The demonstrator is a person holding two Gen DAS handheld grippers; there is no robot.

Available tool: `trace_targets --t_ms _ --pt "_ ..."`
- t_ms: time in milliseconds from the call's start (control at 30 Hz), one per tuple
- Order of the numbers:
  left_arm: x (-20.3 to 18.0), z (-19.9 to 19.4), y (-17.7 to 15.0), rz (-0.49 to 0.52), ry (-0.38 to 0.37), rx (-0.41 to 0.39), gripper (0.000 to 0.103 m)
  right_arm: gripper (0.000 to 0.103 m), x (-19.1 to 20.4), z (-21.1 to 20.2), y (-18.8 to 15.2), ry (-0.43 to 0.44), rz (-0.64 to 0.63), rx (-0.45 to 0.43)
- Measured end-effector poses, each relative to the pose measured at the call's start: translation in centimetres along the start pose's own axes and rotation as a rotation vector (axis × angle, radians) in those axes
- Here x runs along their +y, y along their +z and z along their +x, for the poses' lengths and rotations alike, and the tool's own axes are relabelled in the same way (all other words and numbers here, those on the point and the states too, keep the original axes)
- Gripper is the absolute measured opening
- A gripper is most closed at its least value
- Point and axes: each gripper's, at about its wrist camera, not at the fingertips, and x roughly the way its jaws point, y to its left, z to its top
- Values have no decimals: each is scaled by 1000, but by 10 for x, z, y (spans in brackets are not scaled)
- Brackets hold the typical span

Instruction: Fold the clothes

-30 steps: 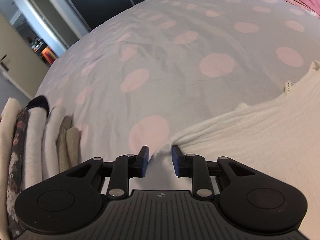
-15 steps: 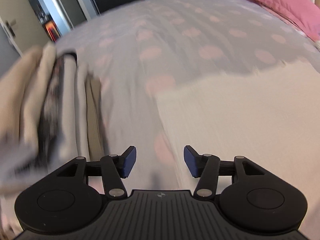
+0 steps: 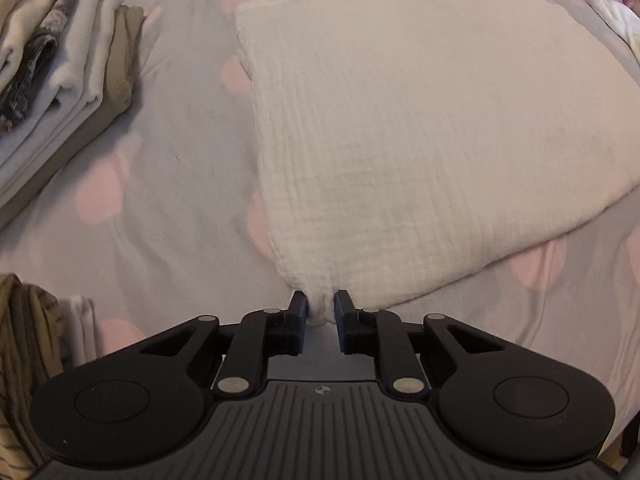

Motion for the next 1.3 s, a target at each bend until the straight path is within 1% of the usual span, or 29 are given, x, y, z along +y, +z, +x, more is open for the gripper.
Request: trace_targets --t_ms 33,100,200,233,267,300,333,367,400,433,467,500,533,567,633,700,767,967,1167,1300 --pt "0 0 -2 -10 11 0 12 4 -1 2 -4 -16 -4 4" --pt "4 0 -6 -41 41 -1 12 4 -7 3 -13 -22 28 -3" --pt "14 -7 -16 -99 89 -8 12 4 -17 0 -26 -6 98 -24" --pt "18 -9 -19 -119 104 -13 12 3 -18 -1 -29 -18 111 -27" --pt "22 -13 -22 -143 100 -25 13 2 -21 -2 -32 -39 128 -27" --pt "26 -17 -25 -169 92 -40 16 2 -25 -4 -36 -42 160 -32" --pt "29 -22 -28 -211 71 -61 19 5 -30 -6 -40 -43 195 -39" --pt "32 -27 -30 -258 48 -85 26 7 -34 -9 -43 -29 240 -51" --pt "35 -33 -33 -304 24 -109 37 7 -37 -13 -46 -12 286 -68" --pt "37 -37 -34 -354 1 -132 43 10 -39 -18 -49 7 331 -87" --pt "39 -41 -37 -409 -26 -160 53 14 -41 -22 -52 35 379 -108" --pt "40 -44 -40 -469 -60 -184 54 32 -42 -26 -56 68 436 -131" --pt "41 -44 -42 -529 -104 -191 54 49 -43 -30 -60 108 503 -152" --pt "41 -44 -44 -587 -150 -194 54 51 -45 -33 -64 147 569 -172" --pt "41 -42 -51 -692 -218 -191 54 51 -47 -36 -74 219 689 -200" --pt "39 -34 -56 -750 -262 -175 54 51 -44 -32 -84 275 787 -215" --pt "40 -23 -59 -792 -297 -167 54 50 -39 -26 -89 291 838 -225" --pt "43 -2 -62 -942 -386 -197 54 48 -27 -7 -96 316 924 -228" --pt "34 7 -61 -930 -358 -199 54 49 -16 10 -82 305 901 -254" --pt "34 11 -60 -944 -360 -214 56 48 -17 19 -75 313 902 -273"
